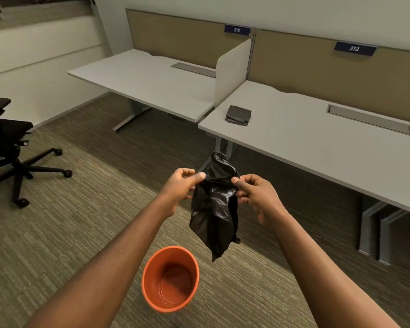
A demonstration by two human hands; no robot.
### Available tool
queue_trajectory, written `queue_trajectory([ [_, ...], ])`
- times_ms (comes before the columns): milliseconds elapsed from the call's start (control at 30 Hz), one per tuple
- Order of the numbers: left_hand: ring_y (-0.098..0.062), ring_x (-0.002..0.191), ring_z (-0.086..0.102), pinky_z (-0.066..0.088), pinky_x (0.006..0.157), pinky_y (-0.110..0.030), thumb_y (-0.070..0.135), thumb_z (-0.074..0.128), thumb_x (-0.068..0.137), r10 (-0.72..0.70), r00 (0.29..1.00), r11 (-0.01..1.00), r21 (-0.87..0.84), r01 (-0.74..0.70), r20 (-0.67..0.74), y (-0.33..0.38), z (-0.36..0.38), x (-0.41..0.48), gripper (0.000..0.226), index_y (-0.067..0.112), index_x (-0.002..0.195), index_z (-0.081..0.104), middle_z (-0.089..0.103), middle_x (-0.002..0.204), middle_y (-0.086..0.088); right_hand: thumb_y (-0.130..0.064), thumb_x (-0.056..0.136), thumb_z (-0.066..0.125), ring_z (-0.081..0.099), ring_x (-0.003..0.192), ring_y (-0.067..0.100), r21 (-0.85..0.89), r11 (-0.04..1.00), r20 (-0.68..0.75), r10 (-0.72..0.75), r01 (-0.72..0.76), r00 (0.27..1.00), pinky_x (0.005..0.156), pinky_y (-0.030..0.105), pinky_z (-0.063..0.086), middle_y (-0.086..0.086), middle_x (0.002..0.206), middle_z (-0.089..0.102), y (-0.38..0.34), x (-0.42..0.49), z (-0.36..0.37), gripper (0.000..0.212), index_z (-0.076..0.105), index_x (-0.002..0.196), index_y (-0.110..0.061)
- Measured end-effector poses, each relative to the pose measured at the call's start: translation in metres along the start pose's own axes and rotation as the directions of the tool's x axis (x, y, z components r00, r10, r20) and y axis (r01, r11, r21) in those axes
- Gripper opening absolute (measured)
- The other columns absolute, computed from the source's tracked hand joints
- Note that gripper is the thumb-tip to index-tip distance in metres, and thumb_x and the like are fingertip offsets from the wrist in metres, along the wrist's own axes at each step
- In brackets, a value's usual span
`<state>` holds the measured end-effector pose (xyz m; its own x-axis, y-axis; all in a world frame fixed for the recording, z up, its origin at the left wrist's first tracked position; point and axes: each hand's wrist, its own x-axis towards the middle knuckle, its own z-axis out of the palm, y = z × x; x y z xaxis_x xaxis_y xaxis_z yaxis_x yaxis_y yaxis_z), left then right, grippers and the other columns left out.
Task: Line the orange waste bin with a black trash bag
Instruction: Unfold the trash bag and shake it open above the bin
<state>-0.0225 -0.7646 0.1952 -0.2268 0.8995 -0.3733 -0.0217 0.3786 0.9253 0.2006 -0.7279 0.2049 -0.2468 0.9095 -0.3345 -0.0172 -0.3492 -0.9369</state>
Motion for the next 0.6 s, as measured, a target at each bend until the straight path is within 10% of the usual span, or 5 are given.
queue_trajectory([
  [133,-0.012,0.092,0.075,0.057,0.069,-0.022,0.014,0.078,0.082,-0.021,0.978,0.991,0.131,-0.007,0.207,-0.003,0.013,-0.003,0.045,0.015,0.125,0.064,0.076,0.108,-0.003,-0.03,0.083,0.081,0.055,0.055,0.007,-0.007,0.999,0.1,0.035,-0.034,0.994,0.052,0.021,0.045,-0.003,0.066,0.063,-0.006,0.0,0.007,0.023,0.065,0.085,-0.015],
  [367,-0.022,0.075,0.061,0.048,0.067,-0.034,-0.005,0.061,0.082,0.194,0.971,0.923,0.361,-0.132,-0.142,0.006,-0.024,0.015,0.017,0.009,0.084,0.071,0.069,0.08,-0.012,-0.027,0.086,0.079,0.057,0.051,0.003,-0.319,0.94,-0.048,-0.143,0.121,0.988,0.047,0.016,0.047,-0.007,0.061,0.066,-0.022,0.012,-0.029,0.018,0.065,0.081,-0.017],
  [600,-0.018,0.077,0.067,0.053,0.07,-0.031,0.014,0.069,0.085,0.353,0.902,0.768,0.628,-0.128,-0.248,0.021,-0.055,0.02,0.009,0.021,0.085,0.074,0.073,0.079,-0.001,-0.023,0.089,0.076,0.066,0.065,0.008,-0.353,0.919,-0.078,-0.213,0.172,0.974,0.055,0.021,0.052,-0.002,0.076,0.071,-0.036,0.024,-0.049,0.011,0.066,0.086,-0.017],
])
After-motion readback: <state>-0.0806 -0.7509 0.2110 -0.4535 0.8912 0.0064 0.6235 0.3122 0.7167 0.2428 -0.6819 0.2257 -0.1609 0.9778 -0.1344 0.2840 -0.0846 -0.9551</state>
